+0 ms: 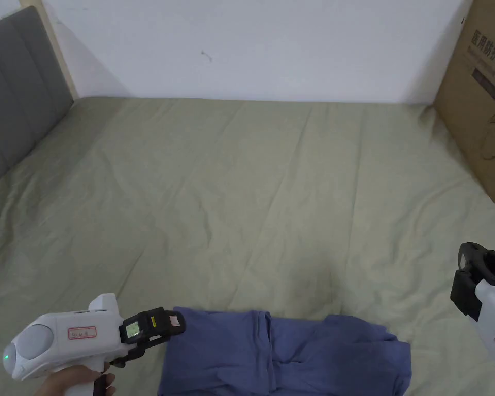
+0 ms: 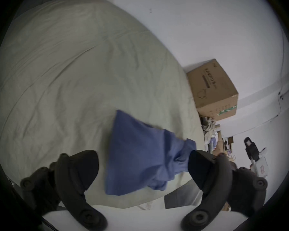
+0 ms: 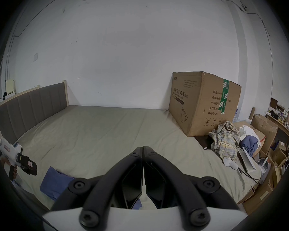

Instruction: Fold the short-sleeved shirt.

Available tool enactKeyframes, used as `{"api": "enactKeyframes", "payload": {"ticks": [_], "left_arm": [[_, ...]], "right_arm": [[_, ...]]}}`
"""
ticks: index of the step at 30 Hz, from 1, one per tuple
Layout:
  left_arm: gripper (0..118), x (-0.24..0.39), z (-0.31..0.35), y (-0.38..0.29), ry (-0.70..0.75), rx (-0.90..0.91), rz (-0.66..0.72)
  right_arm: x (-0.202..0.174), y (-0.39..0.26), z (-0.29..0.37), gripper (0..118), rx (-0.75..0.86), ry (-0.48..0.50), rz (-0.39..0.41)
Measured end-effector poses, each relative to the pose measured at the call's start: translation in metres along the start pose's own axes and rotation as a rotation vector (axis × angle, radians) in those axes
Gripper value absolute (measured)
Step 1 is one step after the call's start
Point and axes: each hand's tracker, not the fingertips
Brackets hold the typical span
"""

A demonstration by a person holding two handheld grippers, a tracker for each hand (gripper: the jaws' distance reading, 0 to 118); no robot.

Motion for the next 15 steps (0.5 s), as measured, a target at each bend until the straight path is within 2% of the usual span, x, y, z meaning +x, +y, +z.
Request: {"api": "enactKeyframes", "payload": {"ticks": [4, 8, 11, 12, 13, 14, 15], "left_arm": [[108, -0.014, -0.022, -0.003, -0.018, -0.03, 0.03], [81, -0.026, -0.049, -0.001, -0.037, -0.079, -0.007], [78, -0.028, -0.066, -0.003, -0.04, -0.119, -0.006], [68, -0.025, -0.068, -0.002, -0.045, -0.122, -0.016], [47, -0.041, -0.076, 0.006, -0.047, -0.113, -0.032], [20, -0.041, -0.077, 0.007, -0.026, -0.102, -0.045], [18, -0.039, -0.08, 0.006, 0.001, -0.101, -0.068]], "right_arm": [[-0.007, 0.0, -0.004, 0, -0.017, 0.009, 0.014], [-0.012, -0.001, -0.007, 0, -0.031, 0.007, 0.03], [-0.011, -0.002, -0.008, 0, -0.038, 0.005, 0.03], [-0.011, -0.002, -0.009, 0, -0.04, 0.006, 0.029], [-0.01, -0.003, -0.01, 0, -0.042, 0.007, 0.027], [-0.01, -0.003, -0.01, 0, -0.043, 0.008, 0.024], [-0.007, -0.004, -0.011, 0, -0.044, 0.007, 0.023]]}}
